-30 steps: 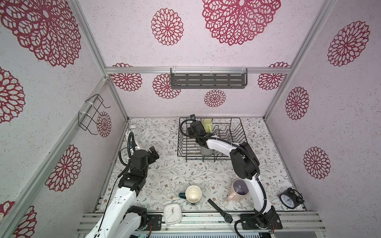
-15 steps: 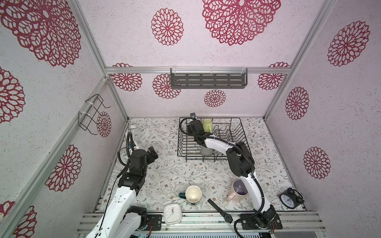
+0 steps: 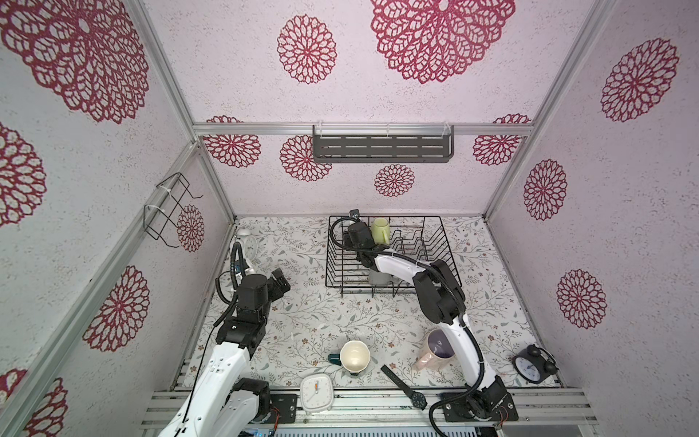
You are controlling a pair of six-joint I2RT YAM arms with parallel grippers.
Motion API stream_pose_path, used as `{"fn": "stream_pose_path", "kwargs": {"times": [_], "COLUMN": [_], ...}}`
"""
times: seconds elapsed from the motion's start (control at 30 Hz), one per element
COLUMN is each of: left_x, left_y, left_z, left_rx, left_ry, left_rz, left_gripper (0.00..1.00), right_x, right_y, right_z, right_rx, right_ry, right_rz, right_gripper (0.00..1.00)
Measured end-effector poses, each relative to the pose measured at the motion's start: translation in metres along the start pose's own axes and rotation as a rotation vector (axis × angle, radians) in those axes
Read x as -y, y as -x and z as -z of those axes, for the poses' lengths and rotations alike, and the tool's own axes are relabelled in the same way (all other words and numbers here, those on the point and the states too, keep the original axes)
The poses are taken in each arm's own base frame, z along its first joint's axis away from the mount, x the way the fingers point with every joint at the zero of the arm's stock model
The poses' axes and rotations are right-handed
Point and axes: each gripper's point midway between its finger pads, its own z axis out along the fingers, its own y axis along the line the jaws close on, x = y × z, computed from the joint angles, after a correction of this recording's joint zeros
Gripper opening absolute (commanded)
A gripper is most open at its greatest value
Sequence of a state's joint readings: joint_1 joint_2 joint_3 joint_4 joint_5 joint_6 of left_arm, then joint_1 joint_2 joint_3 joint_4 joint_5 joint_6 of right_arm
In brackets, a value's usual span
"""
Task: Load cups into a dish rack
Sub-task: Place the cup upside down at the dish rack, then pick up the cup from the bottom-center of the table.
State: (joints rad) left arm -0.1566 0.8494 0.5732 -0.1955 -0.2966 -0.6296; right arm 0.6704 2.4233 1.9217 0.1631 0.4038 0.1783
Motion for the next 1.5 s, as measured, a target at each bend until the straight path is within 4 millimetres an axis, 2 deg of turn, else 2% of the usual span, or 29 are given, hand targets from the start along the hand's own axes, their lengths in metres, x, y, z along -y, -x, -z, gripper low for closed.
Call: {"fn": "stream_pose_path", "kwargs": {"times": [0.1, 0.2, 0.43, 0.57, 0.67, 0.83, 0.97, 1.13, 1.23, 1.33, 1.43, 1.5], "left_x": [0.000, 0.001, 0.002, 0.002, 0.004, 0.015, 0.045, 0.088, 0.111, 0.138, 0.163, 0.172], "left_y": [0.000, -0.001, -0.002, -0.002, -0.001, -0.007, -0.016, -0.019, -0.017, -0.020, -0.043, -0.068], "left_z": [0.000, 0.000, 0.000, 0.000, 0.002, 0.003, 0.004, 0.012, 0.028, 0.050, 0.076, 0.093], "left_rx": [0.000, -0.004, -0.011, -0.012, -0.011, -0.048, -0.139, -0.272, -0.335, -0.414, -0.532, -0.639], "left_ry": [0.000, -0.005, -0.016, -0.017, -0.030, -0.094, -0.236, -0.427, -0.540, -0.640, -0.710, -0.716], "left_rz": [0.000, 0.001, 0.002, 0.002, 0.006, 0.005, 0.015, 0.020, 0.015, -0.035, -0.156, -0.264], "left_gripper": [0.97, 0.97, 0.97, 0.97, 0.97, 0.97, 0.97, 0.97, 0.97, 0.97, 0.97, 0.98], "right_x": [-0.001, -0.003, -0.004, -0.003, -0.002, 0.004, 0.018, 0.038, 0.047, 0.063, 0.089, 0.110], "right_y": [0.000, -0.001, -0.004, -0.005, 0.008, 0.049, 0.081, 0.088, 0.080, 0.060, 0.040, 0.030], "right_z": [0.000, 0.000, 0.002, 0.009, 0.020, 0.055, 0.100, 0.164, 0.184, 0.197, 0.207, 0.214], "right_rx": [-0.001, -0.004, -0.016, -0.025, -0.016, 0.033, 0.101, 0.192, 0.197, 0.160, 0.111, 0.086], "right_ry": [0.007, 0.019, 0.031, 0.037, 0.048, 0.068, 0.083, 0.132, 0.172, 0.209, 0.213, 0.188], "right_rz": [-0.001, -0.006, -0.021, -0.026, -0.042, -0.069, -0.079, -0.032, -0.014, -0.015, -0.037, -0.054], "right_gripper": [0.66, 0.87, 0.88, 0.89, 0.93, 0.99, 0.99, 0.99, 0.99, 0.99, 0.99, 0.99]}}
